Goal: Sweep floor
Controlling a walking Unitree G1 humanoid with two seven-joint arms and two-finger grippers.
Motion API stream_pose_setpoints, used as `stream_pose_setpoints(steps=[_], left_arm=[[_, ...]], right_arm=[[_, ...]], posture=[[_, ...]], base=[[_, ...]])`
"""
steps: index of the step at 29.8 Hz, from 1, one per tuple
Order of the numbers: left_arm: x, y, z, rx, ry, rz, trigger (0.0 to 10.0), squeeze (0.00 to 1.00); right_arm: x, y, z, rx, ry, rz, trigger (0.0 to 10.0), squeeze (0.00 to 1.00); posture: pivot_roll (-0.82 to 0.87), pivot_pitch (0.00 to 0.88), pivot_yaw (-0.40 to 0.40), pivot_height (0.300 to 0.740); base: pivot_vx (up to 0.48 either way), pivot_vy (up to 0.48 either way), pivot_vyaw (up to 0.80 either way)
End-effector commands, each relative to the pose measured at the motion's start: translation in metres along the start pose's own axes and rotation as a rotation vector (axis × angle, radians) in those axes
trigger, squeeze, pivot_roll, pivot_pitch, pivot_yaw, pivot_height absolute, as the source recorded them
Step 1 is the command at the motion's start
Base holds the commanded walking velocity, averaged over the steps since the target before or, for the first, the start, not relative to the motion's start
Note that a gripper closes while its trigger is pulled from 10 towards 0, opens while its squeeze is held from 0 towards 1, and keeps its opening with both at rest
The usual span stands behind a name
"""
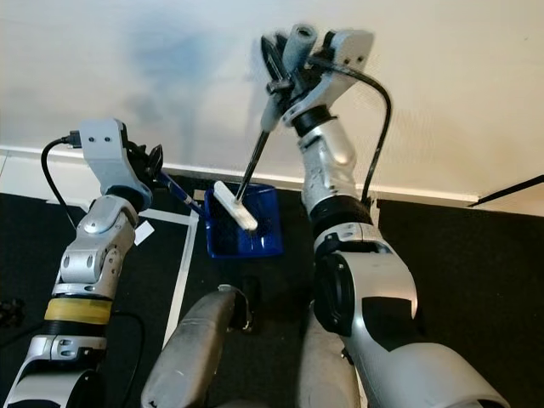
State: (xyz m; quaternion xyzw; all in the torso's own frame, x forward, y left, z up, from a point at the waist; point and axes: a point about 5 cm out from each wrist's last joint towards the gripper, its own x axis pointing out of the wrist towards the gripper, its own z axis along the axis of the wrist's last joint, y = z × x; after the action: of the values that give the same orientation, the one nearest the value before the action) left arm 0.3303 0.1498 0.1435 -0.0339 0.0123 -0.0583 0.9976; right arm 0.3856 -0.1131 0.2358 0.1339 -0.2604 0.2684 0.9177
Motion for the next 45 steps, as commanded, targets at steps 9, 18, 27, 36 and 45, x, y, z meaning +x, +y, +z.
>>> stream_pose_setpoints(steps=[9,18,27,36,45], left_arm=[[0.000,-0.016,-0.024,-0.081,0.084,-0.060,10.0,0.00],[0.000,-0.016,-0.026,-0.081,0.084,-0.060,10.0,0.00],[0.000,-0.015,-0.026,-0.079,0.083,-0.058,10.0,0.00],[-0.001,-0.013,-0.026,-0.078,0.084,-0.056,10.0,0.00],[-0.004,-0.010,-0.027,-0.070,0.091,-0.054,10.0,0.00]], right_arm=[[-0.021,-0.011,0.039,-0.164,-0.068,0.006,10.0,0.00],[-0.049,-0.043,0.047,-0.360,0.034,-0.138,10.0,0.00],[-0.061,-0.069,0.053,-0.517,0.084,-0.292,10.0,0.00],[-0.075,-0.091,0.056,-0.703,0.133,-0.398,10.0,0.00],[-0.071,-0.092,0.061,-0.836,0.119,-0.394,10.0,0.00]], posture=[[0.07,0.336,0.116,0.740],[0.07,0.336,0.117,0.740],[0.07,0.343,0.118,0.740],[0.08,0.354,0.124,0.740],[0.09,0.366,0.134,0.740]], base=[[0.000,0.000,0.00],[0.000,0.000,0.00],[0.000,0.000,0.00],[0.000,0.000,0.00],[0.000,0.000,0.00]])
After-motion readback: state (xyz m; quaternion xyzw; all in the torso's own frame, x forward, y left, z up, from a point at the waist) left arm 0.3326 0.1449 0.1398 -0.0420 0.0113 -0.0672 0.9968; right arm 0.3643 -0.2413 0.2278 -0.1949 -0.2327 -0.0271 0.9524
